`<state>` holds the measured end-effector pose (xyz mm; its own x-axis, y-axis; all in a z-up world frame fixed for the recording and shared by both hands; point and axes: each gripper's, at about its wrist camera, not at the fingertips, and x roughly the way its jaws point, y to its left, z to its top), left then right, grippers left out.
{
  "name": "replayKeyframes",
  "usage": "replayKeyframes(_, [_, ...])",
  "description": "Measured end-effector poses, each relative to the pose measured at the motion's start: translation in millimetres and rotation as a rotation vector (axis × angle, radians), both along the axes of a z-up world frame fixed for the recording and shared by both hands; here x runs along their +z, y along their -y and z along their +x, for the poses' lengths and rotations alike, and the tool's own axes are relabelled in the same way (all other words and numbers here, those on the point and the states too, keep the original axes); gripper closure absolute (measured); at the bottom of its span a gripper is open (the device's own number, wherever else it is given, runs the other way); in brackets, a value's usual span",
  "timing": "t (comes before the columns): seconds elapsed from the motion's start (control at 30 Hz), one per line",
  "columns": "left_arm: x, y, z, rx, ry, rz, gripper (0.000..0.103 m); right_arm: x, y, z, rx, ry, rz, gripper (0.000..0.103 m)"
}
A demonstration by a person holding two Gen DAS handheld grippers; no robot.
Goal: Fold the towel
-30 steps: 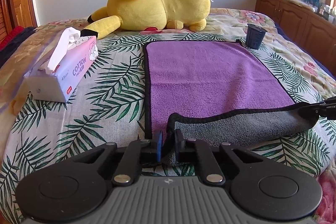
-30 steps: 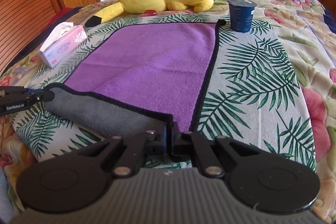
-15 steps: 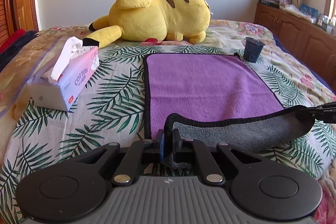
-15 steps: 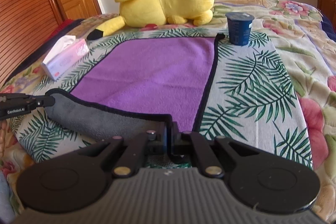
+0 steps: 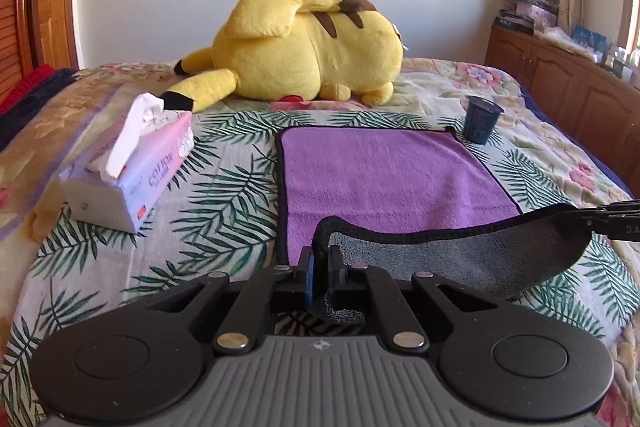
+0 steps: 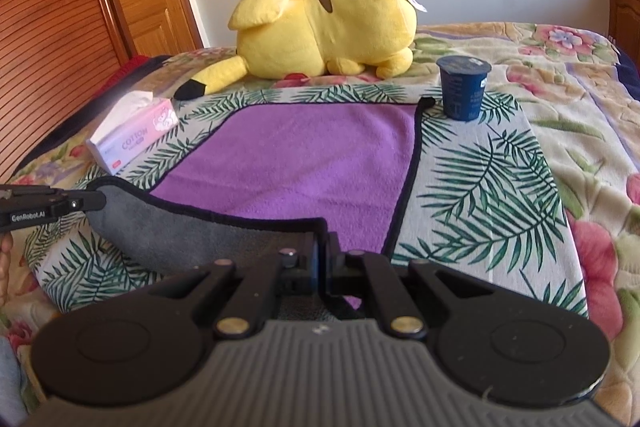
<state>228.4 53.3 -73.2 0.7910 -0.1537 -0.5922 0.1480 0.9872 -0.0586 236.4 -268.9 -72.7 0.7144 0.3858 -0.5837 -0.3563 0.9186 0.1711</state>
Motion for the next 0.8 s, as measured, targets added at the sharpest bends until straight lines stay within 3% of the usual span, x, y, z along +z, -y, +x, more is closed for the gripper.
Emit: replayKeyframes(0.8, [0.6, 7.9, 33.9, -0.019, 0.01, 0.03, 0.103, 0.7, -5.6, 27.5, 0.0, 0.042, -0.025, 0.099])
